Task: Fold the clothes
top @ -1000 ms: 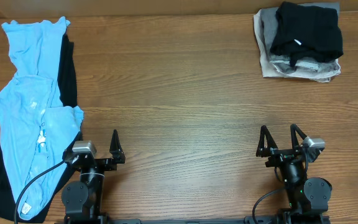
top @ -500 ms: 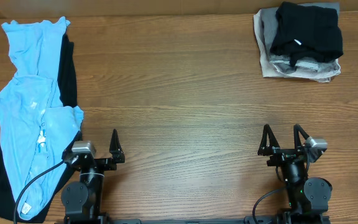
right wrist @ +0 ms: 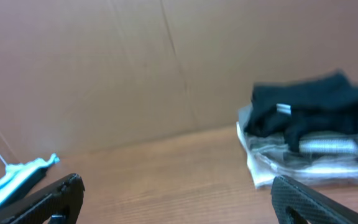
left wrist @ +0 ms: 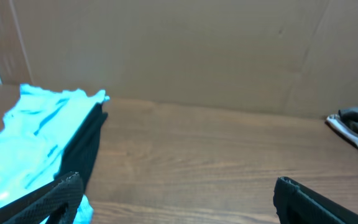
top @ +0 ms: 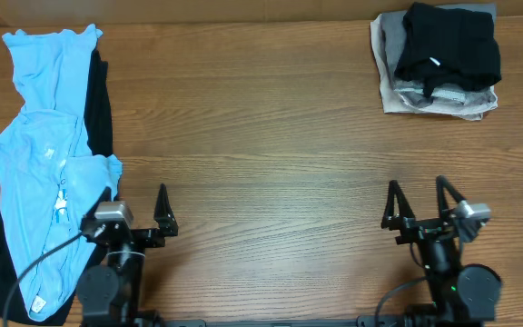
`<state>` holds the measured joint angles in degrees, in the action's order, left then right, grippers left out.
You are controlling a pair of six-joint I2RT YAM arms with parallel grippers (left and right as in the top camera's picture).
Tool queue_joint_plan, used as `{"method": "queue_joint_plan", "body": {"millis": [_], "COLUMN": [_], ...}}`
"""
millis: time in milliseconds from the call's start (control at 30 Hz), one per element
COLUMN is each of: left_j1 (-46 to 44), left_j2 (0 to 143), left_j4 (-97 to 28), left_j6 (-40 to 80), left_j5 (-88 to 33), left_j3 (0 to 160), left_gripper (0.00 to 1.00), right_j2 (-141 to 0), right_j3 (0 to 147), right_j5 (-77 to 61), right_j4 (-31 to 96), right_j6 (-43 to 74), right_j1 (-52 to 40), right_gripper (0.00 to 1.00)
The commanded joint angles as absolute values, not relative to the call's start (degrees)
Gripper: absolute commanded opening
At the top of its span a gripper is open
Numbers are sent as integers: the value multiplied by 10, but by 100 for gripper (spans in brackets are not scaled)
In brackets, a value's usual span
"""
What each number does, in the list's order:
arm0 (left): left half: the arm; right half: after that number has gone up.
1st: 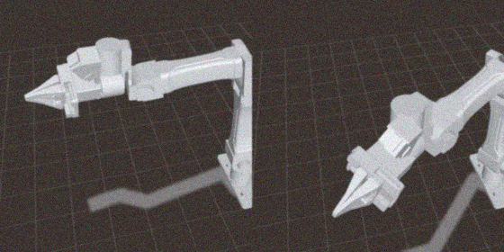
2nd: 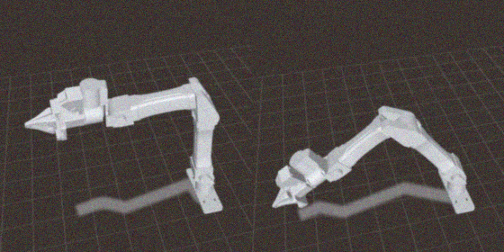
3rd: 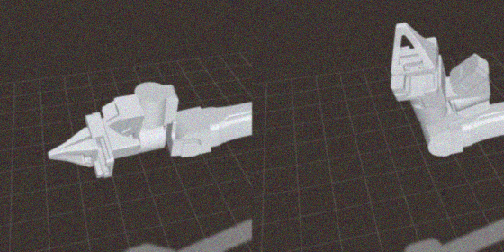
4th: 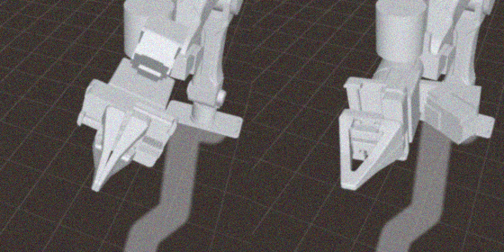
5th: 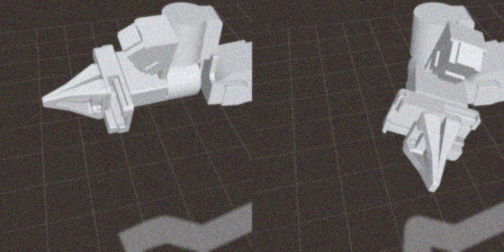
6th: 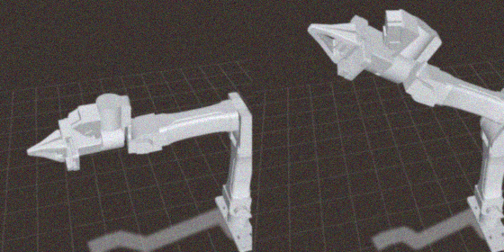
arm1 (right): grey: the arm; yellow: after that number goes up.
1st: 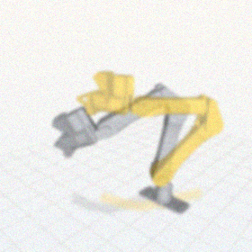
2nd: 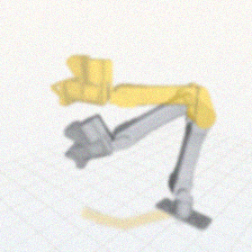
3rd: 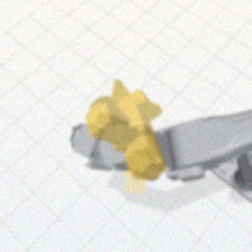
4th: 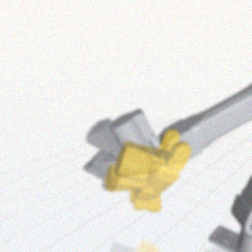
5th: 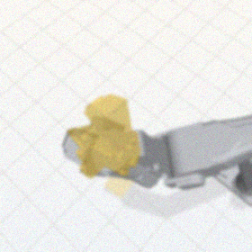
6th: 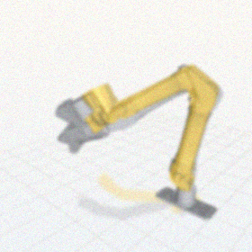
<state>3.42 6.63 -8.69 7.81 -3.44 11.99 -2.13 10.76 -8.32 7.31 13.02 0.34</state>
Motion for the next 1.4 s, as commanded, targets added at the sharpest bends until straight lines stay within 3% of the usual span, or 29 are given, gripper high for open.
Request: {"method": "queue_joint_plan", "body": {"millis": [0, 200, 600, 967, 1000, 1067, 1100, 1233, 1367], "left_j1": [39, 39, 39, 74, 84, 107, 117, 163, 202], "left_j2": [132, 319, 675, 881, 897, 929, 944, 1006, 1079], "left_j4": [-97, -187, -599, -656, -656, -658, -658, -658, -649], "left_j6": [55, 33, -39, -86, -86, -85, -82, -62, -62], "left_j5": [-39, -34, -19, 10, 17, 28, 35, 67, 73], "left_j3": [207, 394, 842, 890, 890, 890, 890, 890, 890], "left_gripper": [100, 100, 100, 100, 96, 74, 70, 72, 64], "right_j2": [-55, -194, -548, -759, -774, -801, -812, -849, -867], "right_j3": [190, 359, 718, 757, 757, 757, 757, 757, 756], "right_j5": [-88, -89, -93, -194, -198, -198, -198, -198, -198], "right_j4": [96, 210, 521, 522, 523, 525, 527, 533, 532], "right_j6": [94, 85, 86, 90, 90, 90, 90, 90, 90], "right_j1": [1, 1, 1, 1, 1, 1, 1, 1, 1], "right_gripper": [100, 100, 100, 100, 100, 99, 99, 96, 96]}}
